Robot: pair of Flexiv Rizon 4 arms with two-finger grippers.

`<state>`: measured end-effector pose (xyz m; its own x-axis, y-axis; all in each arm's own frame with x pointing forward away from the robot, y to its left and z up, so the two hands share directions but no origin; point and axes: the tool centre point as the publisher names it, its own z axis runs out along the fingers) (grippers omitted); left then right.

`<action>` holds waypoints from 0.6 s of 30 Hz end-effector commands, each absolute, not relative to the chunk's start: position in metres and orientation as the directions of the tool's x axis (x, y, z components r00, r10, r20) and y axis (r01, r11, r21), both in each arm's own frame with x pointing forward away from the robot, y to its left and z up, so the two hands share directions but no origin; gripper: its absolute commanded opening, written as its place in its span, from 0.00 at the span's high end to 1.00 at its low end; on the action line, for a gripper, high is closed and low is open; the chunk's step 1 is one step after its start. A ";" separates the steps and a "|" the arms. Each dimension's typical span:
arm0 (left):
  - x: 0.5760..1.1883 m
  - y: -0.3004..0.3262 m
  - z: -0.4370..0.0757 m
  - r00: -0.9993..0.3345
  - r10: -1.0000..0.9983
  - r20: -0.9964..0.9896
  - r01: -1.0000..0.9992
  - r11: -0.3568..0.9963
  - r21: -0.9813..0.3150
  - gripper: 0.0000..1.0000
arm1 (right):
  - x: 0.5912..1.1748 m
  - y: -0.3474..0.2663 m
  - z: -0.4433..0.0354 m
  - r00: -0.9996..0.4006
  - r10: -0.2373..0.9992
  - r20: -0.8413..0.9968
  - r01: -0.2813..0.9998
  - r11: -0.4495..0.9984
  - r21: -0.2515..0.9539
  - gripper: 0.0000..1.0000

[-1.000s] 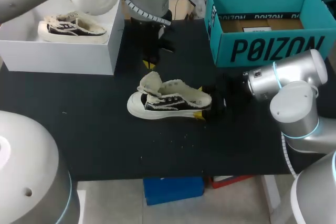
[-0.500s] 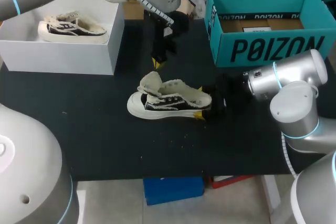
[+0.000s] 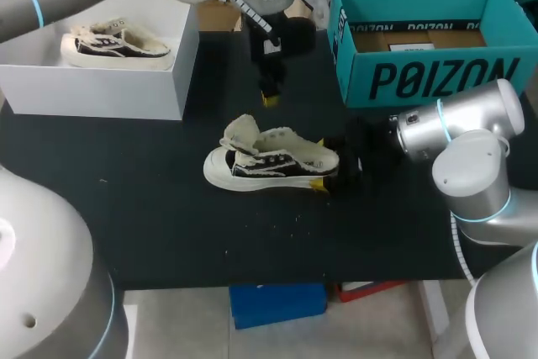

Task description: Take the shoe out of the shoebox, open the shoe tongue, remove and reinsert the insole, then place the shoe into the shoebox

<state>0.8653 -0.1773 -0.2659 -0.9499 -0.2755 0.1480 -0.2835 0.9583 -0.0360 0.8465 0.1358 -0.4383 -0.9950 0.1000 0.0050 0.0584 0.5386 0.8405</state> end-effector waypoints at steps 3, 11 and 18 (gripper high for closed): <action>0.862 -0.177 -0.282 -0.955 -0.229 0.188 -0.259 0.953 -0.155 1.00 | 0.847 0.136 -0.442 -0.995 0.102 0.005 0.060 0.539 0.840 1.00; 0.867 -0.188 -0.303 -0.972 -0.084 0.222 -0.116 0.984 -0.134 1.00 | 0.847 0.136 -0.442 -0.995 0.102 0.005 0.060 0.539 0.840 1.00; 0.869 -0.197 -0.320 -0.969 -0.030 0.245 -0.066 0.988 -0.138 1.00 | 0.847 0.136 -0.442 -0.995 0.102 0.005 0.060 0.539 0.840 1.00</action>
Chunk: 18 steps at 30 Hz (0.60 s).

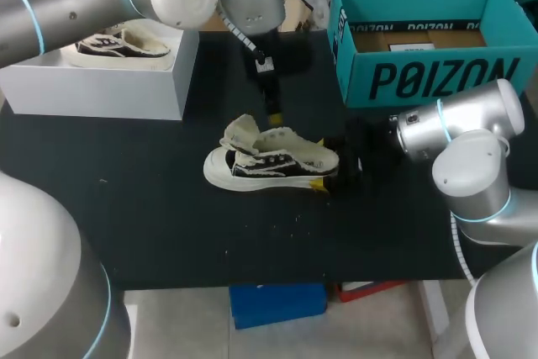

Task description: Take the shoe out of the shoebox, open the shoe tongue, remove and reinsert the insole, then place the shoe into the shoebox

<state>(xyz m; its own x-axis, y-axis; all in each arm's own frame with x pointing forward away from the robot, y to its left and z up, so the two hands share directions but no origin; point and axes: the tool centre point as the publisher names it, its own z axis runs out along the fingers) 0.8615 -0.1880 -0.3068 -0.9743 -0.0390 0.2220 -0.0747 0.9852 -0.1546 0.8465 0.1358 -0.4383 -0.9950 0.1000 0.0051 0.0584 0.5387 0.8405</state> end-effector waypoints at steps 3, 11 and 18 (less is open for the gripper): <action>0.870 -0.199 -0.327 -0.967 -0.002 0.254 -0.043 0.986 -0.158 1.00 | 0.847 0.136 -0.442 -0.995 0.102 0.005 0.060 0.539 0.840 1.00; 0.867 -0.205 -0.335 -0.963 0.026 0.267 -0.020 0.985 -0.170 1.00 | 0.847 0.136 -0.442 -0.995 0.102 0.005 0.060 0.539 0.840 1.00; 0.853 -0.213 -0.346 -0.956 0.029 0.293 -0.024 0.985 -0.173 1.00 | 0.847 0.136 -0.442 -0.995 0.102 0.005 0.060 0.539 0.840 1.00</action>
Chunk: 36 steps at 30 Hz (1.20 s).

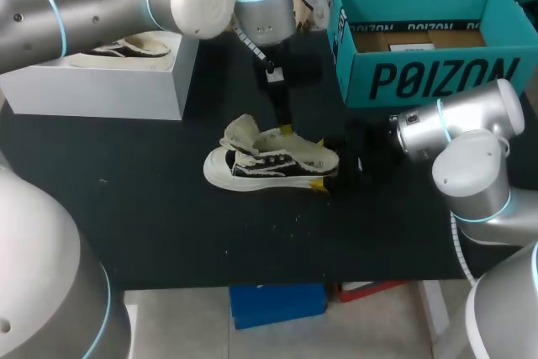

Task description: Take the shoe out of the shoebox, open the shoe tongue, remove and reinsert the insole, then place the shoe into the shoebox

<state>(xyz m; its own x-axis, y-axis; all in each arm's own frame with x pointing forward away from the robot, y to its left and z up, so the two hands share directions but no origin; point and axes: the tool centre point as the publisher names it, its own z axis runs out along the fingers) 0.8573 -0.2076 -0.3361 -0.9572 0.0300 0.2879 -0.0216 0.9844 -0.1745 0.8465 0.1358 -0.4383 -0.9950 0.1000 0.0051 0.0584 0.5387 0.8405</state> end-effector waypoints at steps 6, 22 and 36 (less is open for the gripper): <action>0.840 -0.214 -0.353 -0.955 0.020 0.297 -0.025 0.989 -0.147 1.00 | 0.847 0.136 -0.442 -0.995 0.102 0.005 0.060 0.539 0.840 1.00; 0.844 -0.216 -0.349 -0.954 0.064 0.292 0.018 0.988 -0.156 1.00 | 0.847 0.136 -0.442 -0.995 0.102 0.005 0.060 0.539 0.840 1.00; 0.846 -0.220 -0.357 -0.920 0.195 0.341 0.163 0.979 -0.120 1.00 | 0.847 0.136 -0.442 -0.995 0.102 0.005 0.060 0.539 0.840 1.00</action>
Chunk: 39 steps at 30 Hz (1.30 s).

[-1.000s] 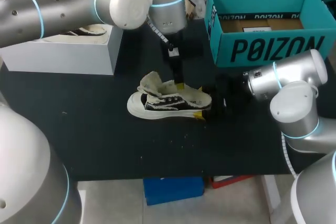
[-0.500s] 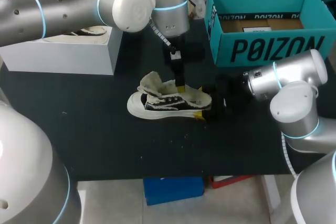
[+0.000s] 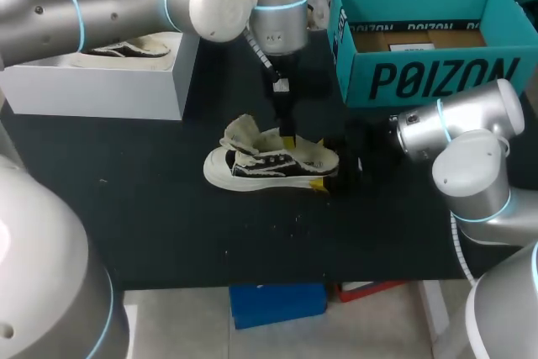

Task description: Take the shoe out of the shoebox, open the shoe tongue, remove and reinsert the insole, then place the shoe into the shoebox

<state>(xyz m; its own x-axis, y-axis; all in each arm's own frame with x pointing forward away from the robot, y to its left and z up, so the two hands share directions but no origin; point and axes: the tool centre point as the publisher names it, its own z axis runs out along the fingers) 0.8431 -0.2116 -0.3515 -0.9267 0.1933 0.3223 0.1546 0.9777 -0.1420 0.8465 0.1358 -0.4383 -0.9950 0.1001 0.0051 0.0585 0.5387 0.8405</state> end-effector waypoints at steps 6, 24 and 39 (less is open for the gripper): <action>0.838 -0.214 -0.371 -0.915 0.177 0.362 0.142 0.982 -0.121 1.00 | 0.847 0.136 -0.442 -0.995 0.102 0.005 0.060 0.539 0.840 1.00; 0.810 -0.211 -0.404 -0.905 0.153 0.398 0.116 0.986 -0.117 1.00 | 0.847 0.136 -0.442 -0.995 0.102 0.005 0.060 0.539 0.840 1.00; 0.805 -0.214 -0.419 -0.916 0.135 0.379 0.080 0.984 -0.157 1.00 | 0.847 0.136 -0.442 -0.995 0.102 0.005 0.060 0.539 0.840 1.00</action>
<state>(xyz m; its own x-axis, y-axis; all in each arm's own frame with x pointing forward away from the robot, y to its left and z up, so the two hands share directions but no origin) 0.8102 -0.2141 -0.4106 -0.9153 0.1329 0.3802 0.0826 0.9858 -0.1459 0.8462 0.1355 -0.4386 -0.9950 0.0995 0.0045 0.0577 0.5390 0.8403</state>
